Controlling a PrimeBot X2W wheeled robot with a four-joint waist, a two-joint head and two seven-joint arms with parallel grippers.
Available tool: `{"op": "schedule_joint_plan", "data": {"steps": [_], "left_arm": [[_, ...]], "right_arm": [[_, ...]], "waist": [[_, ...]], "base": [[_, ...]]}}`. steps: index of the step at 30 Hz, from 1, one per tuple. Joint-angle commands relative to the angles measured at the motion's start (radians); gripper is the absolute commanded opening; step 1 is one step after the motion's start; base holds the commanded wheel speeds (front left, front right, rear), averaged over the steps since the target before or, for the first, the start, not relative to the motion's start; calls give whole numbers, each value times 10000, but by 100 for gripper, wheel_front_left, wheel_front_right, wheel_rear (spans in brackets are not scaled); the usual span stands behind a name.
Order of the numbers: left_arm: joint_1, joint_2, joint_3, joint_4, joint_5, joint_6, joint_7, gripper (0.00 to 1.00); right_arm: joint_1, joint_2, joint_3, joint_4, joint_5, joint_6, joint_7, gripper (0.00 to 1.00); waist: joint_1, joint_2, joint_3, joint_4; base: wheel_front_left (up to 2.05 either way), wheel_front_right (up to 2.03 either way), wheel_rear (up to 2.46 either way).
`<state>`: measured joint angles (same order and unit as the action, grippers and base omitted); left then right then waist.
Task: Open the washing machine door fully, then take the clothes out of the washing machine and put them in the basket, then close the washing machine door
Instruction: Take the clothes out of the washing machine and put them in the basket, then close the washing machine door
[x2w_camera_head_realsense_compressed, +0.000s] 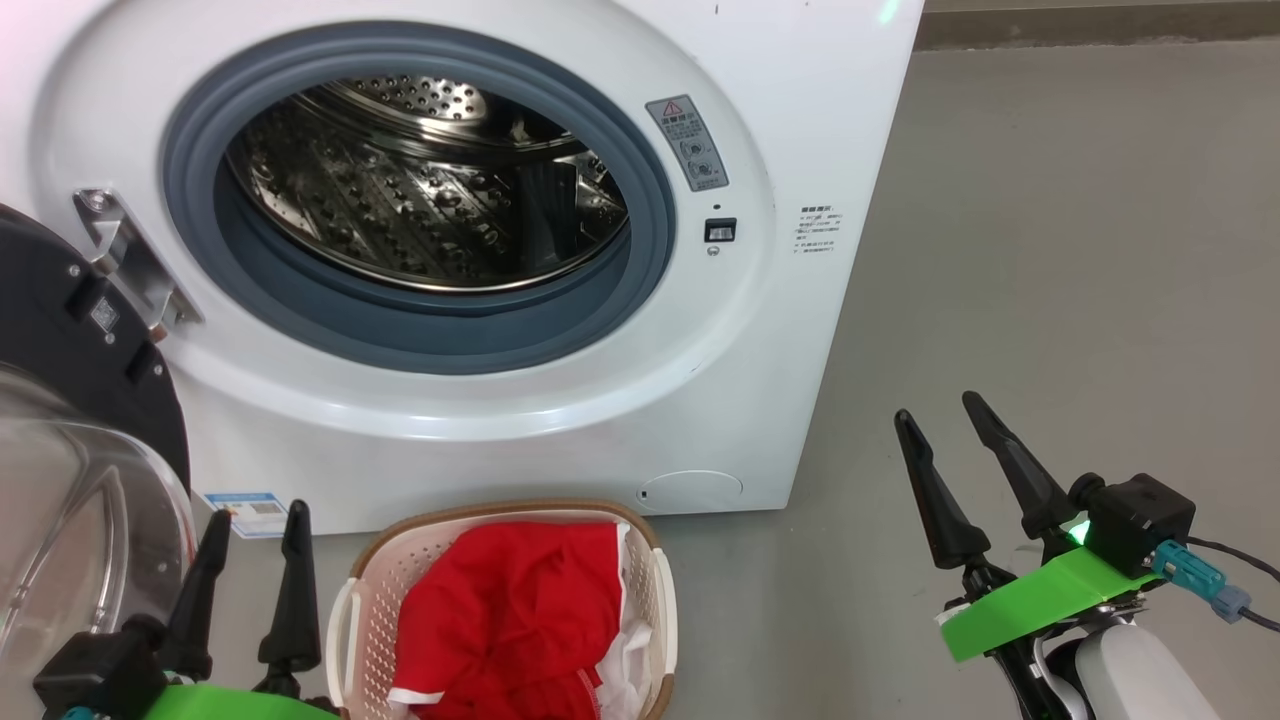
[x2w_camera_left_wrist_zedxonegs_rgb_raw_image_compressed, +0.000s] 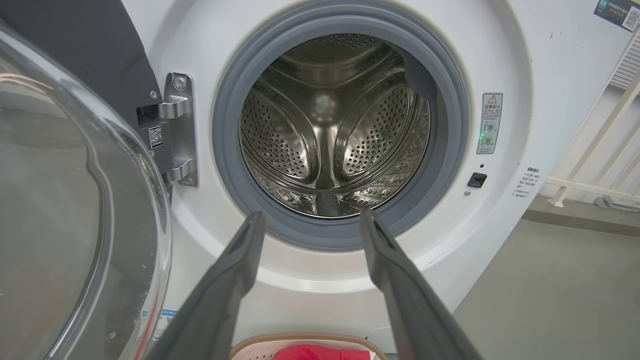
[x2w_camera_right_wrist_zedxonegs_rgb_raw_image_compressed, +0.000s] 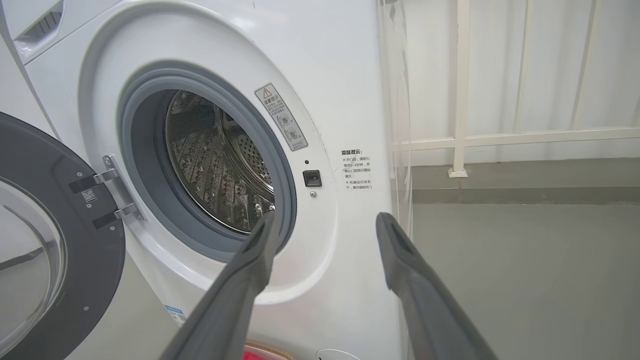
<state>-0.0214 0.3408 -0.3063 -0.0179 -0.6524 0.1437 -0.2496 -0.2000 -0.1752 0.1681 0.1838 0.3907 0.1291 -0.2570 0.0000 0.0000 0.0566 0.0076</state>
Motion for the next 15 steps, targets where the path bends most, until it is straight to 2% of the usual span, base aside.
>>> {"op": "schedule_joint_plan", "data": {"steps": [1, 15], "left_arm": [[-229, 177, 424, -155, 133, -84, -121, 100], [-182, 113, 473, -15, 191, -178, -121, 100]], "right_arm": [[-24, -94, 226, -221, 146, 16, -48, 100], [23, -161, 294, -161, 189, 16, -48, 100]], "waist": [[0, 0, -9, 0], [0, 0, -133, 2]], "base": [[0, 0, 0], [0, 0, 0]]}}
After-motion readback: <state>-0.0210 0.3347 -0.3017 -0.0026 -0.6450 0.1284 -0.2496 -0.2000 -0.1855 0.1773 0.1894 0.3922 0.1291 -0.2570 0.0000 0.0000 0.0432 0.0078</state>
